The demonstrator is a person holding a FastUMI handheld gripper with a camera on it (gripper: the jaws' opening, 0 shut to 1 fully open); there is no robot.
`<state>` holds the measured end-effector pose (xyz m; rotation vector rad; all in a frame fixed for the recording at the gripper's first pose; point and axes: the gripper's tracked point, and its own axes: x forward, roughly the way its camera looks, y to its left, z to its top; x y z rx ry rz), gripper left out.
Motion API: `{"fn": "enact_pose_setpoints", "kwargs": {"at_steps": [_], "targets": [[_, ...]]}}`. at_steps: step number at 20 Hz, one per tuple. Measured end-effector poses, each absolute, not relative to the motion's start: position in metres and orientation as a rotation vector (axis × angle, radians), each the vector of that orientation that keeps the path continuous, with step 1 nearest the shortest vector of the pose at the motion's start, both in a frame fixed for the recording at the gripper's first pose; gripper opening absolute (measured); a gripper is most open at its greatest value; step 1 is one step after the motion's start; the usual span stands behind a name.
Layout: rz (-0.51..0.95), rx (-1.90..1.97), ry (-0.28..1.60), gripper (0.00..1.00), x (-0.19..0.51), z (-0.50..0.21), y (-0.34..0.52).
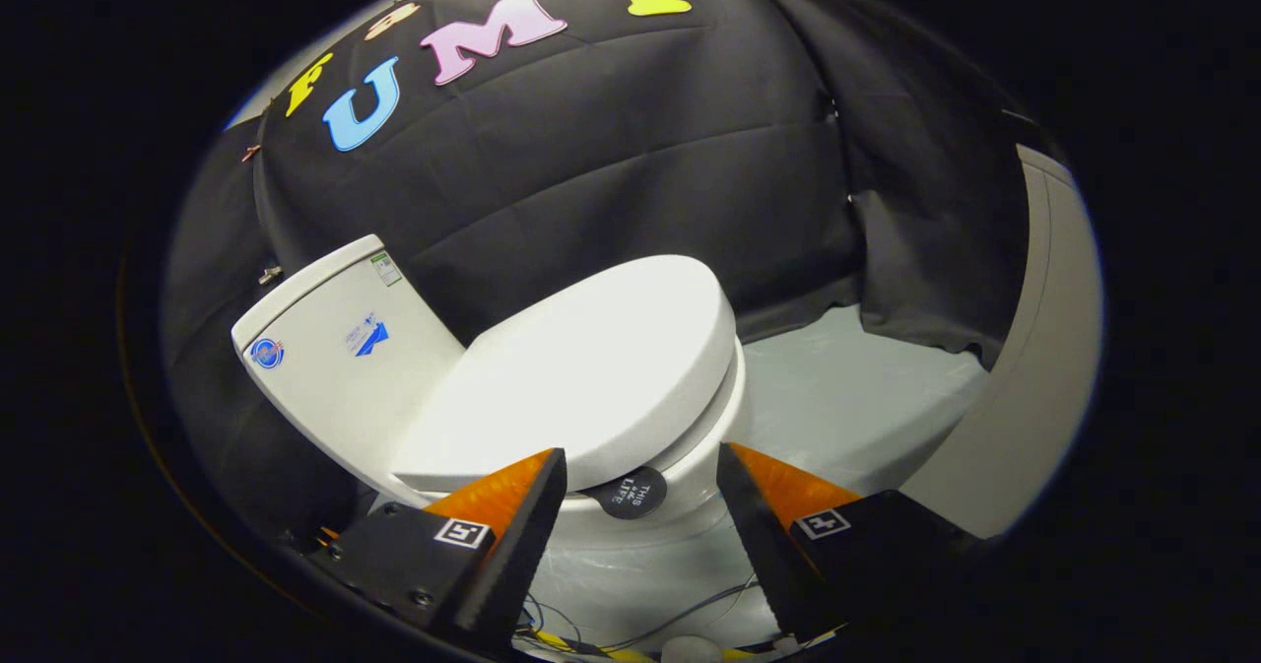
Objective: Open the toilet lid.
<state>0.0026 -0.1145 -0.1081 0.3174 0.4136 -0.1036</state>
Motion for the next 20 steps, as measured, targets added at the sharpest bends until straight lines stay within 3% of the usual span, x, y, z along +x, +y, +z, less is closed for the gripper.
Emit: {"fn": "enact_pose_setpoints", "kwargs": {"at_steps": [7,8,11,13,17,18,20], "targets": [[-0.105,0.581,0.481,0.91,0.008,-0.135,-0.127],[-0.096,0.619,0.49,0.75,0.006,-0.136,-0.124],[-0.081,0.73,0.532,0.74,0.009,-0.15,-0.118],[-0.09,0.775,0.555,0.56,0.015,-0.159,-0.117],[-0.066,0.861,0.549,0.52,0.019,-0.164,-0.113],[-0.056,0.867,0.548,0.41,0.019,-0.164,-0.111],[-0.046,0.895,0.55,0.41,0.02,-0.163,-0.111]]}}
